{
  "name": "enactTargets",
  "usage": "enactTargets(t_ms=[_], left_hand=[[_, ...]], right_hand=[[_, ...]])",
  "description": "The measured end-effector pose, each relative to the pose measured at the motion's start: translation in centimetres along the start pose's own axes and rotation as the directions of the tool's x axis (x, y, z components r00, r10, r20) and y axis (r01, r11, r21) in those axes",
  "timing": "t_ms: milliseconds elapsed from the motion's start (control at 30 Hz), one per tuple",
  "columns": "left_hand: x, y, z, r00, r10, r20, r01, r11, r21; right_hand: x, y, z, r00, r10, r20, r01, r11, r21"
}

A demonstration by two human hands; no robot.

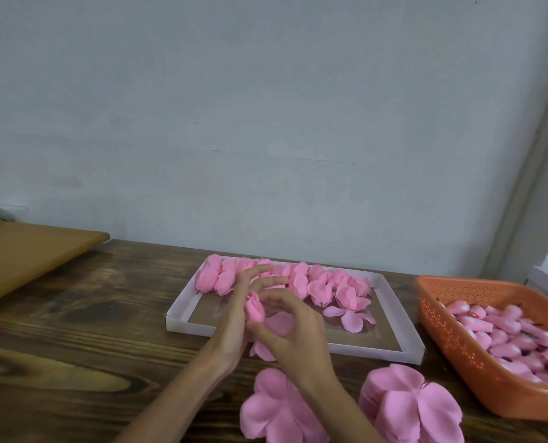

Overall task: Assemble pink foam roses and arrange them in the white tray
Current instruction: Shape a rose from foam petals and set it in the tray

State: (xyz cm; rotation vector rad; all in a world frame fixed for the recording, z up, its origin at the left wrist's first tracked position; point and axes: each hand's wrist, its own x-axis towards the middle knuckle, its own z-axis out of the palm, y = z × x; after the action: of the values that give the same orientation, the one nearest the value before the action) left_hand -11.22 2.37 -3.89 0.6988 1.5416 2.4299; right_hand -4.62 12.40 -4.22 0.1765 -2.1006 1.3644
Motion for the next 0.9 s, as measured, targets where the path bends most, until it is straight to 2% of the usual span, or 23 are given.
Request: enactTargets(t_ms=[133, 233, 367, 500, 767, 900], left_hand=[[0.1, -0.3, 0.0, 0.998, -0.002, -0.055, 0.001, 1.0, -0.02], [0.3, -0.3, -0.5, 0.993, -0.043, -0.114, 0.047, 0.998, 0.031], [1.2, -0.1, -1.8, 0.996, -0.083, -0.045, 0.089, 0.987, 0.136], [1.1, -0.7, -2.5, 0.991, -0.09, -0.104, 0.096, 0.994, 0.054], [2.0, -0.7, -3.5, 0.979, -0.182, -0.092, 0.159, 0.964, -0.211], [2.1, -0.8, -3.7, 0.981, -0.157, -0.114, 0.146, 0.984, -0.1]], right_hand=[[0.1, -0.1, -0.2, 0.999, -0.02, -0.033, 0.021, 0.999, 0.039], [0.5, -0.3, -0.8, 0.997, -0.014, -0.073, 0.024, 0.99, 0.137], [1.0, 0.1, -1.7, 0.995, 0.035, -0.098, -0.008, 0.966, 0.26], [1.4, 0.8, -2.2, 0.988, 0.108, -0.109, -0.065, 0.937, 0.343], [1.5, 1.0, -2.6, 0.989, 0.132, -0.061, -0.094, 0.9, 0.425], [1.5, 1.1, -2.7, 0.992, 0.122, -0.032, -0.098, 0.903, 0.419]])
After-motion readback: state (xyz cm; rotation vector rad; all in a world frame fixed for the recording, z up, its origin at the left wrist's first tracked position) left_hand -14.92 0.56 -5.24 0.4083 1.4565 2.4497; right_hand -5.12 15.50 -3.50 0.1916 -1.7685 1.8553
